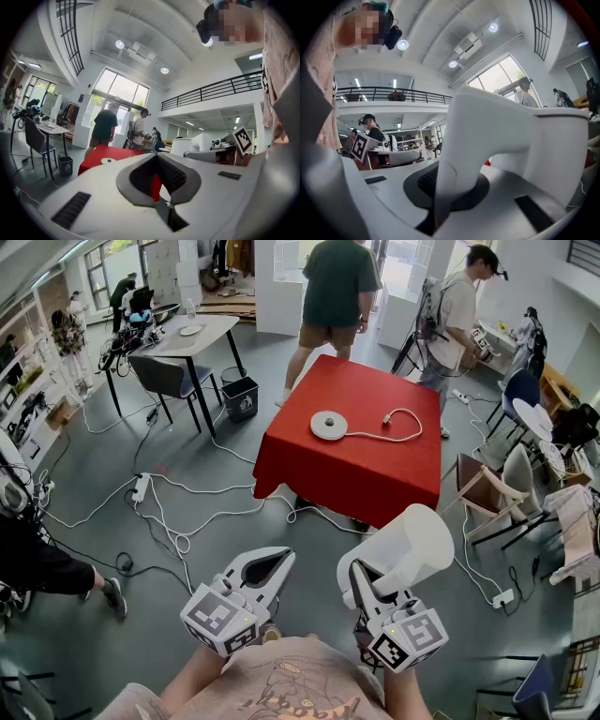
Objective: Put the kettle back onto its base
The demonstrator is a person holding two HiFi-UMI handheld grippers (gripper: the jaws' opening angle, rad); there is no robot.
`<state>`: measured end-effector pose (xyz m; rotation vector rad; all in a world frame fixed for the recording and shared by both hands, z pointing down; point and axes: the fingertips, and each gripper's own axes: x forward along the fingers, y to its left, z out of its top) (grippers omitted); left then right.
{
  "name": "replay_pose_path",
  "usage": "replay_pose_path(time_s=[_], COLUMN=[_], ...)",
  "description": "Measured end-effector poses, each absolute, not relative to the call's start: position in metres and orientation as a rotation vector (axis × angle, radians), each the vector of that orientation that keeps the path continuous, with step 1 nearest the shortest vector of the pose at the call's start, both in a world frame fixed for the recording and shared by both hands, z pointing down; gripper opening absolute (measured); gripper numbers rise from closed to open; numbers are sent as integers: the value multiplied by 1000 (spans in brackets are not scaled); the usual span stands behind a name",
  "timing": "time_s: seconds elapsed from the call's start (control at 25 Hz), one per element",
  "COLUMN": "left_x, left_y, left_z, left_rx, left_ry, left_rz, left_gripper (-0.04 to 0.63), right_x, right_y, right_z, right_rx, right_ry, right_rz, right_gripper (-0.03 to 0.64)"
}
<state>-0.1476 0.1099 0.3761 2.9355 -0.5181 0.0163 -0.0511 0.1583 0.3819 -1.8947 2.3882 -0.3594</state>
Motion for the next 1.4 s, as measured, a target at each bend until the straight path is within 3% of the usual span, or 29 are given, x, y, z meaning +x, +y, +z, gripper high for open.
replay_pose_path(time_s=[1.4], left_x=[-82], left_y=[137], left_z=[387], left_rx=[2940], left_ry=[-568], left_rz=[84], left_gripper=[-9], right_x=[17], right_y=[178], right_z=[381], right_rx=[-1800], right_ry=[2476], right_rz=[-363], right_gripper=[31])
